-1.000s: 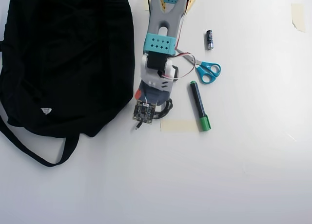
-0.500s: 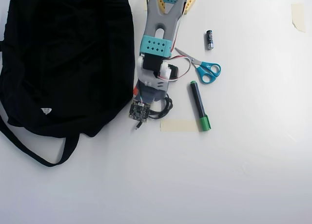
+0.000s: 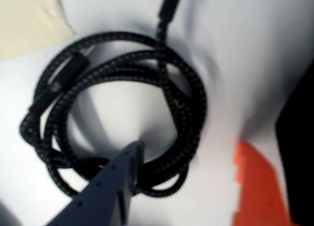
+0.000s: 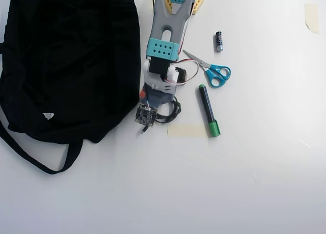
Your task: Put the cable into the black bag
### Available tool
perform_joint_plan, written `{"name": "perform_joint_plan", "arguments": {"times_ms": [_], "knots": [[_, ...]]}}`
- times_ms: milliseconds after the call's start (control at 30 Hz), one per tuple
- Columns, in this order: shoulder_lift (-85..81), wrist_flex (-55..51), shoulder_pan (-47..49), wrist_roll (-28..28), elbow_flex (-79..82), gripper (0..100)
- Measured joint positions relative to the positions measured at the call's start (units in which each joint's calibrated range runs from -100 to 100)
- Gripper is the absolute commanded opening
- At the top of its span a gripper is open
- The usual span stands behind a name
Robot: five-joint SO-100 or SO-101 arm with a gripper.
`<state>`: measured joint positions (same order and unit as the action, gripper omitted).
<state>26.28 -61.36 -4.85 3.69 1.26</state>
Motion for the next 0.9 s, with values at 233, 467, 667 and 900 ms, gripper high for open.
{"name": "perform_joint_plan", "arguments": {"times_ms": [233,467,667,900], "knots": [[1.2,0.2,-0.2,0.0,-0.4,3],[1.3,0.2,-0.1,0.0,-0.3,2],[1.6,-0.1,-0.1,0.0,-1.7,2],[1.6,-10.7,0.9,0.0,-12.6,2]]}}
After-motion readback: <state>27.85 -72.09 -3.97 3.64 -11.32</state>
